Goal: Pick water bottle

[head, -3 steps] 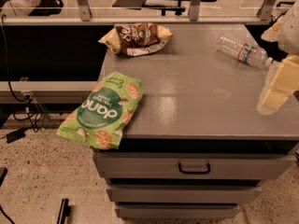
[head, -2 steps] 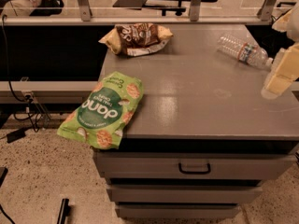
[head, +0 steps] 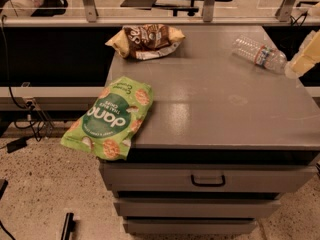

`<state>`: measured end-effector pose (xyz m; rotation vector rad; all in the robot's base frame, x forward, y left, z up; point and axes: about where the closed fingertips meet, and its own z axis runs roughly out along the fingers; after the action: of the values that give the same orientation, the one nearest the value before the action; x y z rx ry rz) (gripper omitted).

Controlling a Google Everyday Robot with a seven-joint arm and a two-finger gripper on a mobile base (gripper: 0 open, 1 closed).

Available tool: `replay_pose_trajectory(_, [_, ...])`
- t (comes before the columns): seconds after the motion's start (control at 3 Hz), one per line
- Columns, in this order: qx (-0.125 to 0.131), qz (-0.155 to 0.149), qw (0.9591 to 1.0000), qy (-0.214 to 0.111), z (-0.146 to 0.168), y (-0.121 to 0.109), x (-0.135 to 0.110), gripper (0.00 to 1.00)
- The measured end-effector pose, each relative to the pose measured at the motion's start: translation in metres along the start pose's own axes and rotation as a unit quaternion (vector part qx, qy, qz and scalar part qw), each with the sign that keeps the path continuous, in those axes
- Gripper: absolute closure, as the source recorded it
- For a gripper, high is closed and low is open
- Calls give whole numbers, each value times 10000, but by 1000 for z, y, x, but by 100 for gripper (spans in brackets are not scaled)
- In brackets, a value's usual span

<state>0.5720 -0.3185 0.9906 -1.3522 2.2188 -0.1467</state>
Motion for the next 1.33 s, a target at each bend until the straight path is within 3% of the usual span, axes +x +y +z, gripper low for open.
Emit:
replay_pose_trajectory(0.67, [-62,432,9963,-744,51,-57,7,0])
replay_pose_trajectory(1.33, [-49,660,9918,-1090,82,-83,11,0])
